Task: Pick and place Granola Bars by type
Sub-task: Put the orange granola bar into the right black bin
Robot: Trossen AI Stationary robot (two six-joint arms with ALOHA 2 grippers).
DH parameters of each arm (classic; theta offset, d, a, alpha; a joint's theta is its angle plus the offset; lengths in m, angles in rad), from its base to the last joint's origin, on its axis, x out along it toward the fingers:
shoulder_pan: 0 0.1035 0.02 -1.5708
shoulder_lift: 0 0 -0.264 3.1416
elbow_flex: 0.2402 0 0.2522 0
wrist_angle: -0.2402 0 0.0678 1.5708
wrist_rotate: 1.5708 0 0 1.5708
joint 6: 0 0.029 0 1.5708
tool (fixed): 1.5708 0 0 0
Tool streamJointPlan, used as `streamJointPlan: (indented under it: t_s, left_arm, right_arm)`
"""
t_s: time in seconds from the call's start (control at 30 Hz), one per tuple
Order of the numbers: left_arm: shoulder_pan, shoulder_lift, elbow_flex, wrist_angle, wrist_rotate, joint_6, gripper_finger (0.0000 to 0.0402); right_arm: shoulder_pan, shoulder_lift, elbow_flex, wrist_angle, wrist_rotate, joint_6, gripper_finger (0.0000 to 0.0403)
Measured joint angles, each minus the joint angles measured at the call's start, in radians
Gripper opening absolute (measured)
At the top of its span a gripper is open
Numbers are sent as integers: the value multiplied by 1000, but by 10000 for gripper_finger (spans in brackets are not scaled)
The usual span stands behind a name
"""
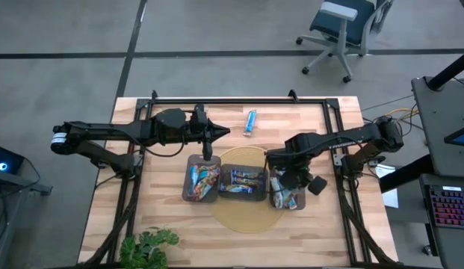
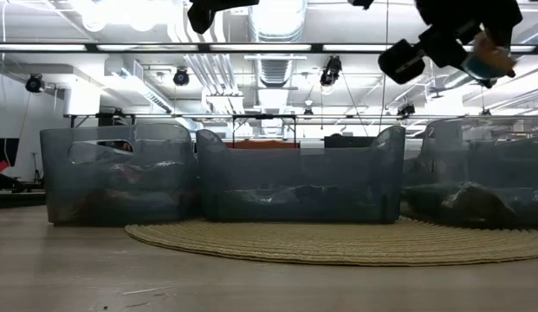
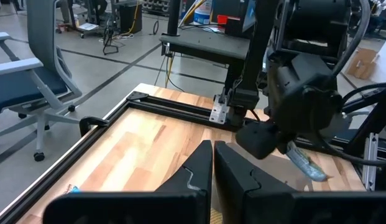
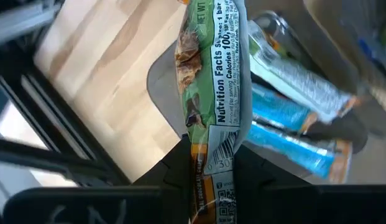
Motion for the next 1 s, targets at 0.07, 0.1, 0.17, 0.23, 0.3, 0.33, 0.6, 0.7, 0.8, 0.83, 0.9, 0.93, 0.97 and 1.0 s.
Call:
streamJointPlan:
  t_s: [0.07, 0.1, 0.17, 0.23, 0.3, 0.33, 0.6, 0.7, 0.8, 0.83, 0.9, 0.93, 0.97, 1.0]
  left_arm:
    - [0, 0, 0, 0, 0, 0, 0]
    - [0, 0, 0, 0, 0, 0, 0]
    - [0, 0, 0, 0, 0, 0, 0]
    - [0, 0, 0, 0, 0, 1, 0]
    - [0, 0, 0, 0, 0, 2, 0]
    - [0, 0, 0, 0, 0, 3, 0]
    - [0, 0, 0, 1, 0, 22, 0]
    - [0, 0, 0, 3, 0, 22, 0]
    - [0, 0, 0, 3, 0, 22, 0]
    - [0, 0, 0, 3, 0, 22, 0]
    - [0, 0, 0, 3, 0, 24, 0]
    - [0, 0, 0, 3, 0, 26, 0]
    - [0, 0, 0, 3, 0, 27, 0]
    - [0, 0, 0, 3, 0, 27, 0]
  right_arm:
    - [5, 0, 0, 0, 0, -78, 63]
    - [5, 0, 0, 1, 1, -107, 63]
    - [5, 1, 0, 7, 23, -135, 63]
    - [4, 2, 0, 11, 69, -148, 63]
    - [4, 3, 0, 12, 115, -177, 63]
    - [4, 2, 0, 13, 133, -198, 63]
    - [4, 3, 0, 44, 147, -323, 63]
    - [4, 3, 0, 66, 147, -328, 63]
    - [4, 3, -1, 99, 145, -323, 68]
    - [4, 3, -1, 111, 144, -319, 73]
    - [4, 3, -1, 135, 143, -306, 87]
    - [4, 3, -1, 144, 143, -302, 95]
    - [4, 3, -1, 148, 143, -294, 104]
    - [4, 3, -1, 150, 142, -285, 114]
